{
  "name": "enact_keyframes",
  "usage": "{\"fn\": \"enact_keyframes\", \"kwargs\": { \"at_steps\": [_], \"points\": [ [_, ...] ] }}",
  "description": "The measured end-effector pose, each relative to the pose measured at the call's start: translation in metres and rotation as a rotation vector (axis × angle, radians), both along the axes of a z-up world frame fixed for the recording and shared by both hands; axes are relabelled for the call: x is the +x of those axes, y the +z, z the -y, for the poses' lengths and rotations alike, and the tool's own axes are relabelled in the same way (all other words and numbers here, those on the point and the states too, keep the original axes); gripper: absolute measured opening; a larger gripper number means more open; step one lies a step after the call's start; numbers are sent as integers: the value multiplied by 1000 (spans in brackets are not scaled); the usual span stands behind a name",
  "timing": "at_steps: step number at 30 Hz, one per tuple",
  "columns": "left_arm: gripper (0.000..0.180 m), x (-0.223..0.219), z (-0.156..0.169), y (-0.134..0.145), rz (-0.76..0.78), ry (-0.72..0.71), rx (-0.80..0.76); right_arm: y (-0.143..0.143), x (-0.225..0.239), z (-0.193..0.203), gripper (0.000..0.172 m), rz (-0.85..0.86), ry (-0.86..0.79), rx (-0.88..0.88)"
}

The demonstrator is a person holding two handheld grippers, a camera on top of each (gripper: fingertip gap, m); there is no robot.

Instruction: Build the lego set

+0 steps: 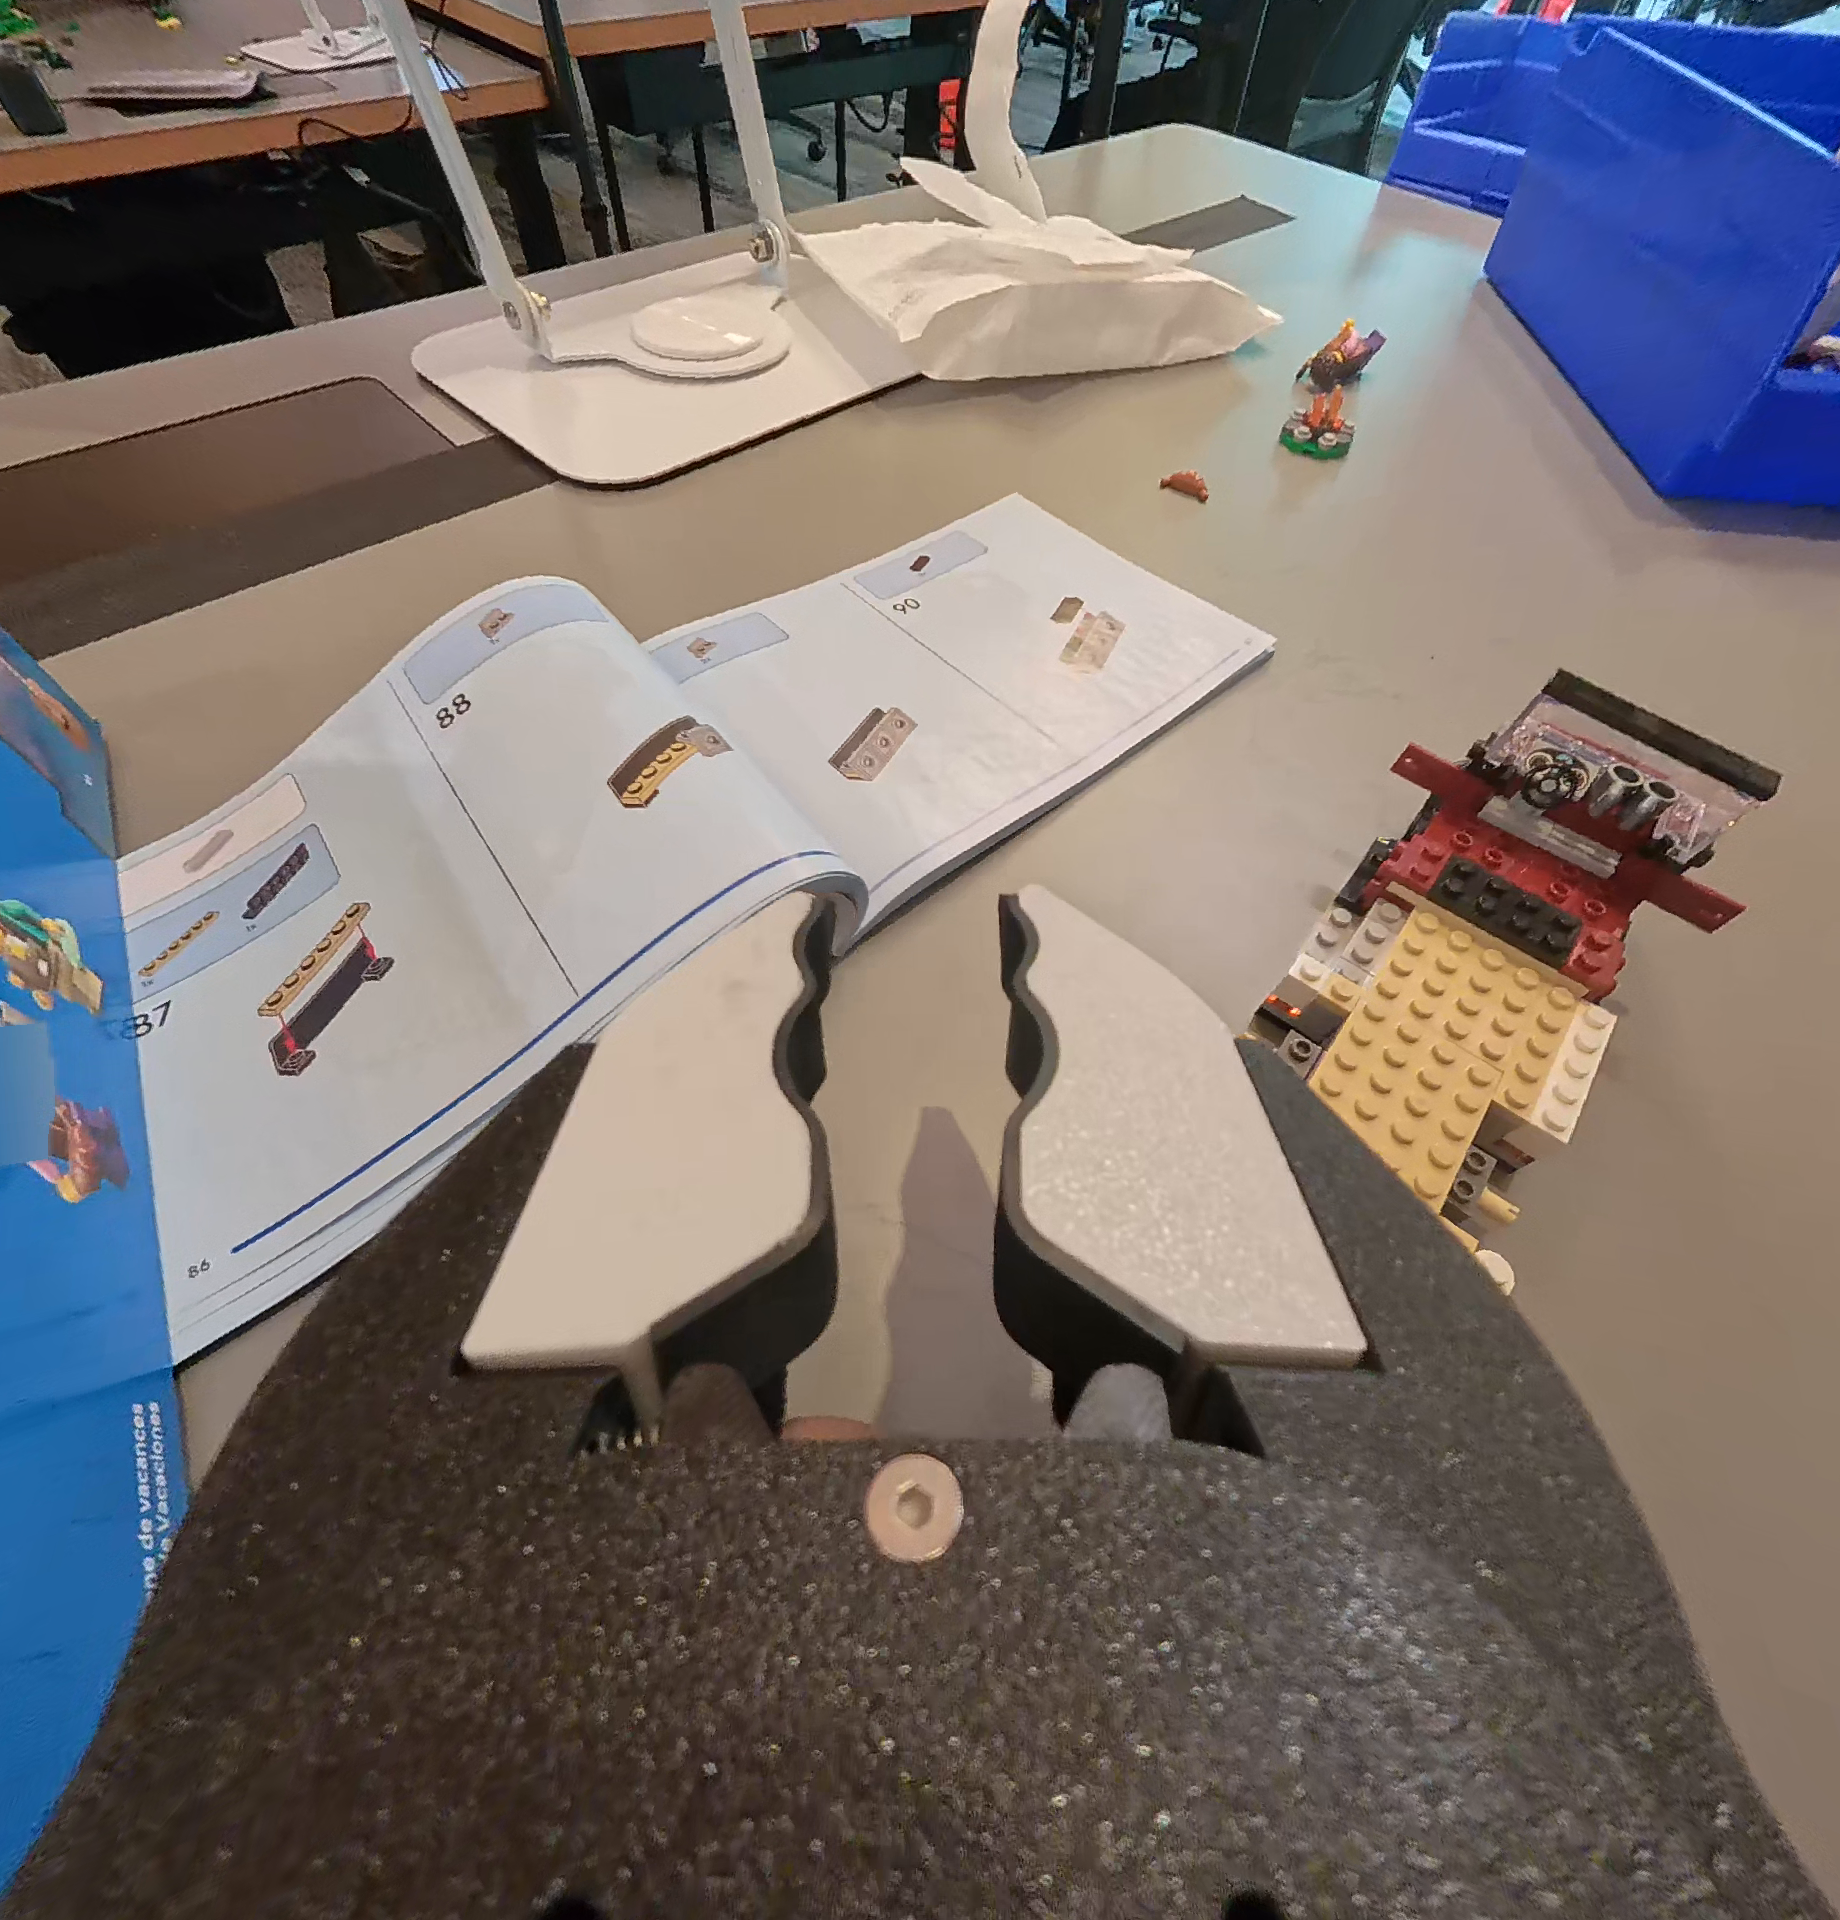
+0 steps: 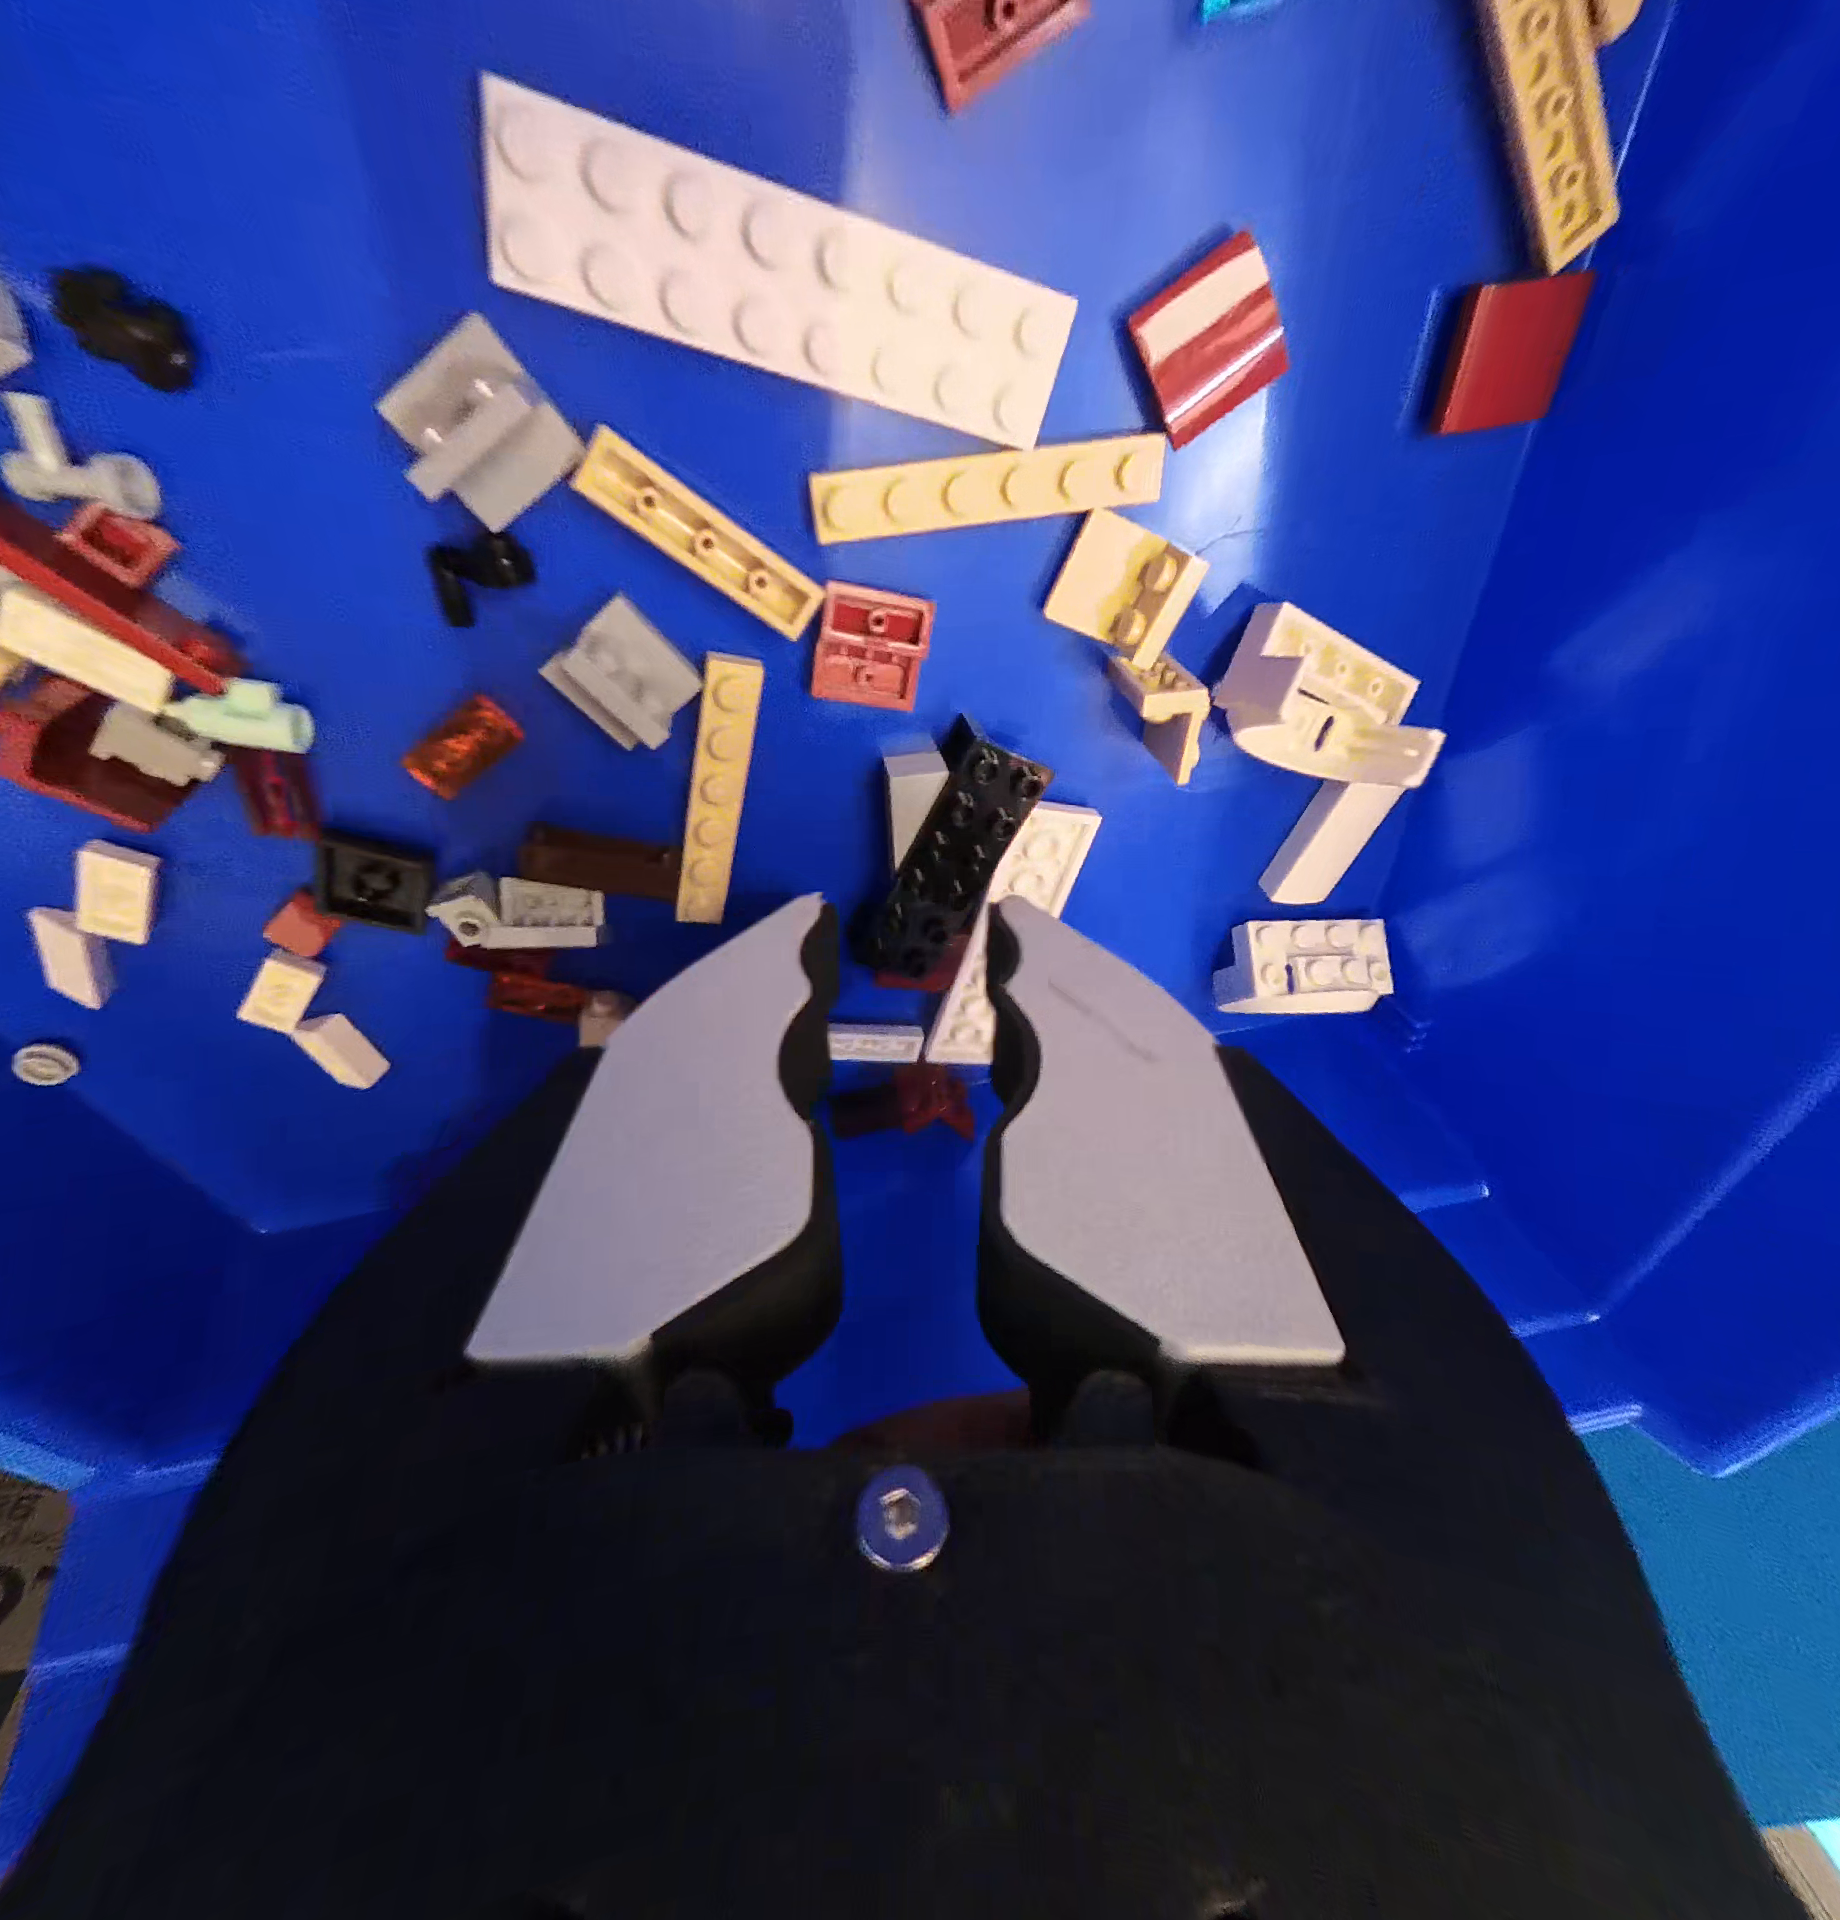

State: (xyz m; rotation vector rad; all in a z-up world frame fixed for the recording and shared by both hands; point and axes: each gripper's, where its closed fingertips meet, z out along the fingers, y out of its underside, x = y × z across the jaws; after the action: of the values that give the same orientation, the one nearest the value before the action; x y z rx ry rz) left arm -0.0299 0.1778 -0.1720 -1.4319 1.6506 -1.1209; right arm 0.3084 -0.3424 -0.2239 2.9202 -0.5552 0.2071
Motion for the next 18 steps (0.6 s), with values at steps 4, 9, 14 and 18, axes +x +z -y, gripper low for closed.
{"fn": "enact_keyframes", "kwargs": {
  "at_steps": [4,9,14,18],
  "points": [
    [31,0,1,-1,-3,-5,8,4,2,-2,5,19,-4,25],
    [31,0,4,-2,-9,-14,29,8,4,-2,3,45,3,29],
    [31,-1,2,-1,-7,-8,24,26,4,-9,0,90,17,75],
    [31,-1,2,-2,-11,-9,30,35,1,-12,7,116,61,88]
  ]
}}
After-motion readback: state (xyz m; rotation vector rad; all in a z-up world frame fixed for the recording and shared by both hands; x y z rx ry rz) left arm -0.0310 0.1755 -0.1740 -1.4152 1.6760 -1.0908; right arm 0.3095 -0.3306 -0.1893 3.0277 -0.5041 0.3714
